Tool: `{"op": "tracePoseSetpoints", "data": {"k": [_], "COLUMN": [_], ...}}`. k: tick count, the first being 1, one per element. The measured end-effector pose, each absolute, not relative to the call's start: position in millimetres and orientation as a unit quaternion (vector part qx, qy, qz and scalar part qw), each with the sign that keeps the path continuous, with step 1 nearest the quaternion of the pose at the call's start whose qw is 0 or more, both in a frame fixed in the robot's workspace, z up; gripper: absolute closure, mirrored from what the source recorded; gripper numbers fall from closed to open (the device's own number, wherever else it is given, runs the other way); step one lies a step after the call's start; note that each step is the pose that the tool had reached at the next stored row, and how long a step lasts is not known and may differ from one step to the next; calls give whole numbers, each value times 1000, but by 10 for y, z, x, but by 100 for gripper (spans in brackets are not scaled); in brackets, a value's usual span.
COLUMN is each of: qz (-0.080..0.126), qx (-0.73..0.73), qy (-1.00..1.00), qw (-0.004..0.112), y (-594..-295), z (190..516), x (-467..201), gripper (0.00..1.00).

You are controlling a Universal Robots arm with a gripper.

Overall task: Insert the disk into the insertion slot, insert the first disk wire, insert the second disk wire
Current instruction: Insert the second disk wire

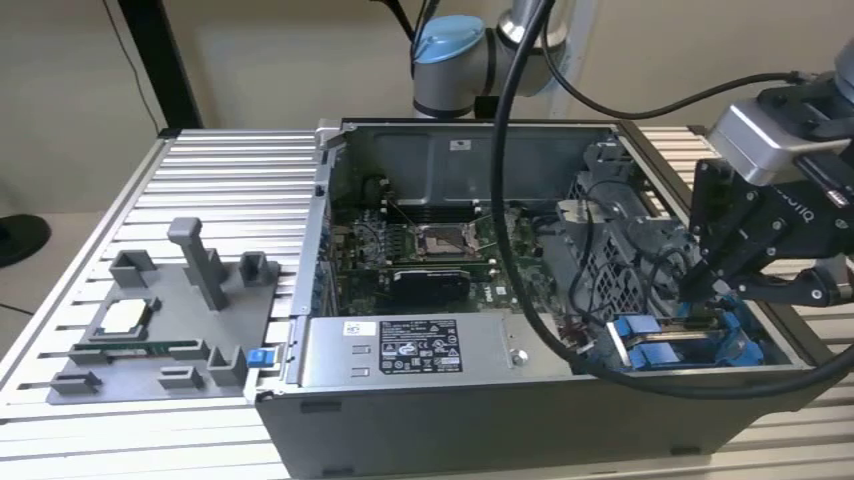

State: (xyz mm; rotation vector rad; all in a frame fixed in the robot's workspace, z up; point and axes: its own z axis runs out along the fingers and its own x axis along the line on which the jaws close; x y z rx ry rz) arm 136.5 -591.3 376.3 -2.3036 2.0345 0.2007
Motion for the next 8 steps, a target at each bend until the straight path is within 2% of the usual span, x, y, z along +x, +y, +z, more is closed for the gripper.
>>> {"op": "tracePoseSetpoints", "data": {"k": [8], "qz": [64], "qx": [-748], "qy": [660], "qw": [31], "y": [-5915], "z": [3622], "x": [1325], "gripper": [100]}}
